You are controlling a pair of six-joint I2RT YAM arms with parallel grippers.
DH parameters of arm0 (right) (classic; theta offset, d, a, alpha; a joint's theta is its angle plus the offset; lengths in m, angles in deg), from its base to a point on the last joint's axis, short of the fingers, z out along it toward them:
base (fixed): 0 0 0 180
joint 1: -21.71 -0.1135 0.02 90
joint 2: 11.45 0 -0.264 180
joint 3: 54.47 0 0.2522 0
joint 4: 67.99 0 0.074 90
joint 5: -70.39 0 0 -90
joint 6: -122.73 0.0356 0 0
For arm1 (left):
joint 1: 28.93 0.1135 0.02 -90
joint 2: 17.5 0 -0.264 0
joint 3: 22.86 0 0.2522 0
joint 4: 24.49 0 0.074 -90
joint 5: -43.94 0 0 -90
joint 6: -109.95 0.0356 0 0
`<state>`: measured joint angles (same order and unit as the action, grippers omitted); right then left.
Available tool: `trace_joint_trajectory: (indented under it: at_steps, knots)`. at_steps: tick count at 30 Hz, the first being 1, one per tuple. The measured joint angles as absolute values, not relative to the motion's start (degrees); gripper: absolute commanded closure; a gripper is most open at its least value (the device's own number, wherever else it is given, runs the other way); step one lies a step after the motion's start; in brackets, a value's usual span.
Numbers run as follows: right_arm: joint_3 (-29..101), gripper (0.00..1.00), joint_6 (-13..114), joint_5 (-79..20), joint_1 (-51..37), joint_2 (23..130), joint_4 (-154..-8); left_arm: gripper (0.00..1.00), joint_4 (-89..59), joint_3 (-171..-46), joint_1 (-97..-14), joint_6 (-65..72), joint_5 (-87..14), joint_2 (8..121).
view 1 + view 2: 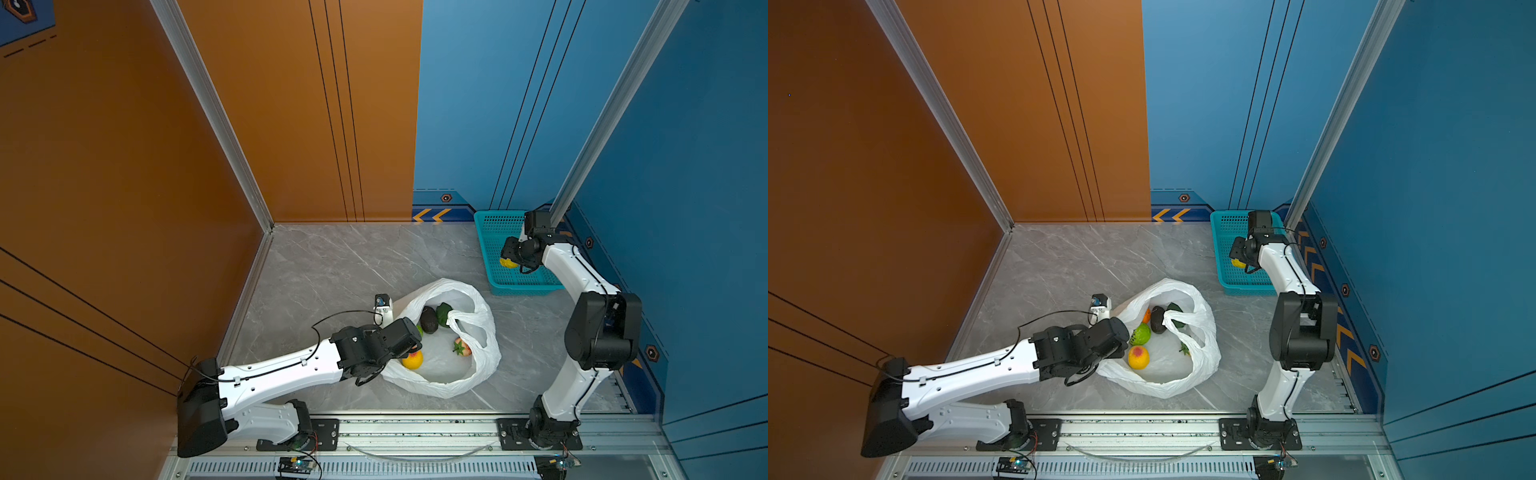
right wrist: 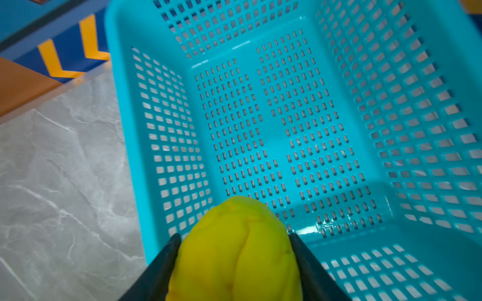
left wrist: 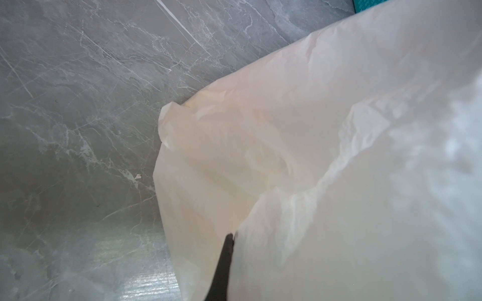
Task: Untie the knot of the plastic bag and take out the fruit
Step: 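Release the yellow fruit into the teal basket with the right gripper, then move the right gripper back into the bag opening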
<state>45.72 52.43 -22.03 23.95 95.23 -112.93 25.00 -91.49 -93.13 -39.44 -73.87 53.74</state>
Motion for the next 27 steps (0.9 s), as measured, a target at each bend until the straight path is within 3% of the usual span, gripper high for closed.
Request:
trace_joint_trajectory:
  at_steps: [8, 12, 17, 27]
  knots:
    - [45.76, 0.09, 53.42, -20.78, 24.15, 98.92, -112.53, 1.00, 24.98, -91.49, -93.39, -39.44, -73.89, 52.97]
    - [45.41, 0.07, 53.53, -20.45, 23.95, 97.94, -112.66, 1.00, 24.96, -91.49, -93.39, -39.44, -73.91, 52.54]
    - [41.68, 0.06, 53.53, -21.70, 21.79, 88.56, -114.83, 1.00, 24.80, -91.49, -93.46, -39.42, -73.91, 52.27]
    - [39.58, 0.05, 55.67, -27.16, 3.19, 58.94, -125.65, 1.00, 24.56, -91.49, -93.44, -38.22, -73.91, 52.19]
